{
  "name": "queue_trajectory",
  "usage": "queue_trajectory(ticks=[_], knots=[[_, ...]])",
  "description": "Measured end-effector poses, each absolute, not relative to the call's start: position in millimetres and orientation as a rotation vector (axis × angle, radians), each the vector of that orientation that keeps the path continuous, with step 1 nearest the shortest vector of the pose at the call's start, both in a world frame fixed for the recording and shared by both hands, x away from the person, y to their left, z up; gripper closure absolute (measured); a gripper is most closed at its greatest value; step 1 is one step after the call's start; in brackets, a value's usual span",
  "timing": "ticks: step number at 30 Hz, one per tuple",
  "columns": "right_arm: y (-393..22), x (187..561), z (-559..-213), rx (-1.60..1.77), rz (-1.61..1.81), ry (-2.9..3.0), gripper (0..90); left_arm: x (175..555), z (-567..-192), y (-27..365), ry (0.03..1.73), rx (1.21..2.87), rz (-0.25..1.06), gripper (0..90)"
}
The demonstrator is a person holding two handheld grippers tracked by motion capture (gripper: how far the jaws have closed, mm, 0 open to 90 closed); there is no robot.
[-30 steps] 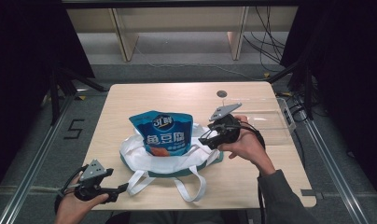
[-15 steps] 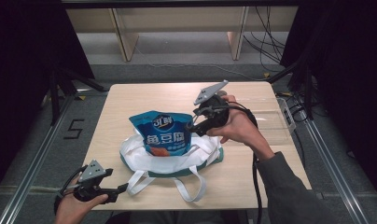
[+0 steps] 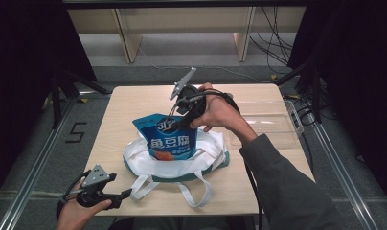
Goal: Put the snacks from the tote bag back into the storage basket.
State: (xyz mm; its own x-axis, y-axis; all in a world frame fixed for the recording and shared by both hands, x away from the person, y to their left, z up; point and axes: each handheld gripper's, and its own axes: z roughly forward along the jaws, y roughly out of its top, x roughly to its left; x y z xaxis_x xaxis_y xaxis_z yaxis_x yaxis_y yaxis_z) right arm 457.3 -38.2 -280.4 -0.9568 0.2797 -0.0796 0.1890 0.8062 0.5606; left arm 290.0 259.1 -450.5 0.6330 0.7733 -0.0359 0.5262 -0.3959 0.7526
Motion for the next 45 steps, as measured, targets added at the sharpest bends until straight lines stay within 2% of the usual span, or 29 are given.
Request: queue_trajectory(ticks=[17, 32, 40, 45], knots=[[-9, 475, -290, 0.250, 0.623, 2.975, 73.4, 289, -451, 258, 1.011, 2.098, 0.420, 20.3], [4, 483, -293, 0.132, 0.519, 3.007, 89.5, 289, -452, 257, 1.016, 2.091, 0.425, 20.4], [8, 483, -291, 0.051, 0.469, 3.007, 90.0, 289, -451, 258, 1.006, 2.105, 0.438, 21.3], [10, 479, -273, 0.059, 0.449, 2.990, 90.0, 289, -451, 258, 1.024, 2.099, 0.417, 21.9]])
